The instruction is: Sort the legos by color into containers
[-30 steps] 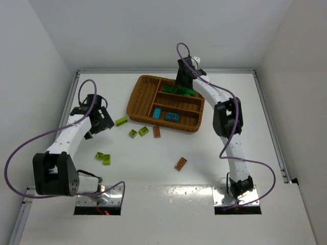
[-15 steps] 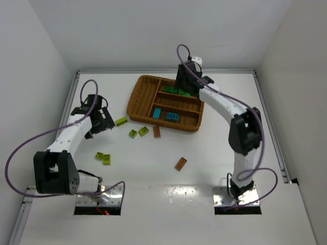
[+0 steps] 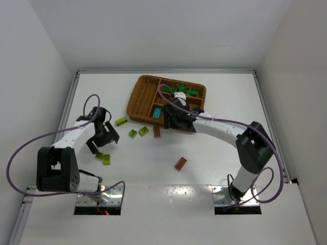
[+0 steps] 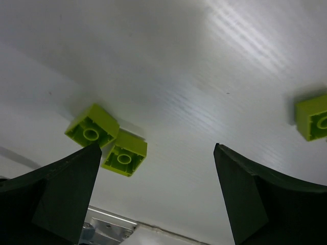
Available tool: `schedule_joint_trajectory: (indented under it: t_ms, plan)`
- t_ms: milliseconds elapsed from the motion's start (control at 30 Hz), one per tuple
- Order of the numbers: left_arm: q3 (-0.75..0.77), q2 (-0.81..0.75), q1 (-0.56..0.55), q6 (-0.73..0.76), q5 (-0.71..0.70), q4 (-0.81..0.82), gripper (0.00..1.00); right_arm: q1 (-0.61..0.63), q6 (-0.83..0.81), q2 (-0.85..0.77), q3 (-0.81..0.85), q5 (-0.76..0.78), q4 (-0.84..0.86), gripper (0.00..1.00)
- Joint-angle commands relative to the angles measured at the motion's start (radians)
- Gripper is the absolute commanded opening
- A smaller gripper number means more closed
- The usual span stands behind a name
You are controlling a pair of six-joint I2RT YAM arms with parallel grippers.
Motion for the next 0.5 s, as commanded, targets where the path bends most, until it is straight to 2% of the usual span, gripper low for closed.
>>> schedule_joint_trajectory:
  t_ms: [0,33,200,467]
  plan:
    - [-0.060,0.000,-0.006,-0.133,0.038,-0.026,0.99,-0.008,0.030,-0.085,0.001,0.008,0.021,0.71]
    - [-0.083,0.000,-0.006,-0.147,0.003,-0.025,0.99,-0.008,0.030,-0.094,0.001,0.008,0.021,0.71]
    - [-0.128,-0.009,-0.015,-0.172,0.032,0.011,0.98,-0.008,0.007,-0.125,-0.028,0.008,0.021,0.71]
    - [-0.157,-0.010,-0.119,-0.216,0.044,0.057,0.92,-0.018,0.007,-0.169,-0.087,0.019,0.011,0.71]
